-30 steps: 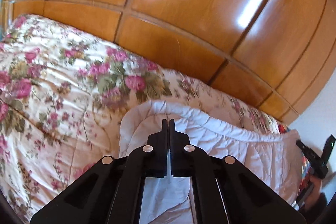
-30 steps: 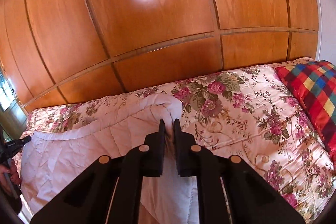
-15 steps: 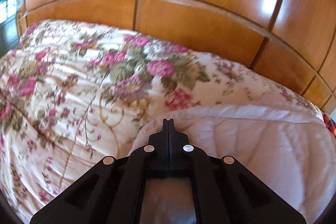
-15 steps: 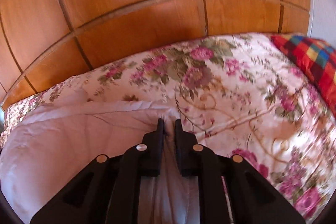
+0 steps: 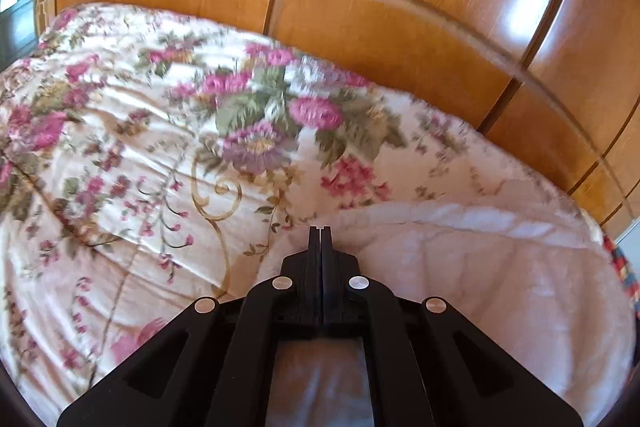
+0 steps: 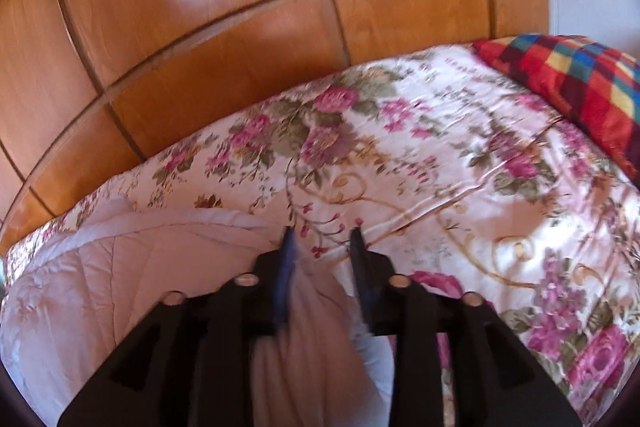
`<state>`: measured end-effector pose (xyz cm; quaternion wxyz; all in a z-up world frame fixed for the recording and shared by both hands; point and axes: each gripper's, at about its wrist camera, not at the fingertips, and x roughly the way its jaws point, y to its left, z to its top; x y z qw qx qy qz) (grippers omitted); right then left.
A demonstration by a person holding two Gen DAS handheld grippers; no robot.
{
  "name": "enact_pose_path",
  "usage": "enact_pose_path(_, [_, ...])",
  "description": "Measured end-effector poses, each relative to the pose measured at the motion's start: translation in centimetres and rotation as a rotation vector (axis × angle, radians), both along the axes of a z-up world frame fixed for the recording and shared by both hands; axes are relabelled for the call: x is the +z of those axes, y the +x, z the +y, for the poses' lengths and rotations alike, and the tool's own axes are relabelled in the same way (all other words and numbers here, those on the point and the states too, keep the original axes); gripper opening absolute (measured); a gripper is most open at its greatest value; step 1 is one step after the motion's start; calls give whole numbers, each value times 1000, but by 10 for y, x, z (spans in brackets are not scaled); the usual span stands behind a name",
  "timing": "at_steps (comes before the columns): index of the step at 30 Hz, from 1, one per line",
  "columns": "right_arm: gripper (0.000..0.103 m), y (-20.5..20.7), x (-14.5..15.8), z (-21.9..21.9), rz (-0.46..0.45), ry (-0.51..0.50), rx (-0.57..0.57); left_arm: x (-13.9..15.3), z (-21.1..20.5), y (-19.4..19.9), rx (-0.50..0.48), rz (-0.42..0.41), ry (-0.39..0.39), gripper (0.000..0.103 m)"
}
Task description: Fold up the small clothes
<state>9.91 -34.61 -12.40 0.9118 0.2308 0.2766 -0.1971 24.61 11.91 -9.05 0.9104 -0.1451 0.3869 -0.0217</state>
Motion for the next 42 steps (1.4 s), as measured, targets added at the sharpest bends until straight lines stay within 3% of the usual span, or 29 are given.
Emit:
enact_pose_path(2, [51,-6,5,1,-26,-2,-4,20,-4,-16,-12,-46,-37,1])
enact_pose_path(4, [51,-10,9,3,-31,-1,5,36,-14,-27,-36,-74,-63,16])
enact_pose_path(6, [53,-11,17,7,4,-13,14,52,-31,-37,-90,-119,-62,52])
enact_pose_path(8, [61,-15,28,14,26,-46,10,65,-51,-45,-140,-166,-20,65])
enact_pose_path(10, [70,-25,44,28,6,-94,10,75,-76,-51,-203,-216,47,67])
enact_pose_path(12, [75,-29,56,45,5,-135,27,78,-98,-52,-244,-234,116,75])
enact_pose_path(17, [78,-17,71,84,15,-210,123,61,-126,-45,-269,-191,168,75])
enact_pose_path(21, [79,6,64,105,55,-282,169,34,-130,-39,-262,-148,210,78])
enact_pose_path(25, [81,24,42,106,114,-280,182,21,-119,-37,-247,-138,154,83])
enact_pose_path(31, [84,29,22,100,126,-248,174,4,-108,-31,-242,-126,71,87])
enact_pose_path(42, [86,34,11,102,147,-271,167,-3,-110,-28,-245,-115,57,89])
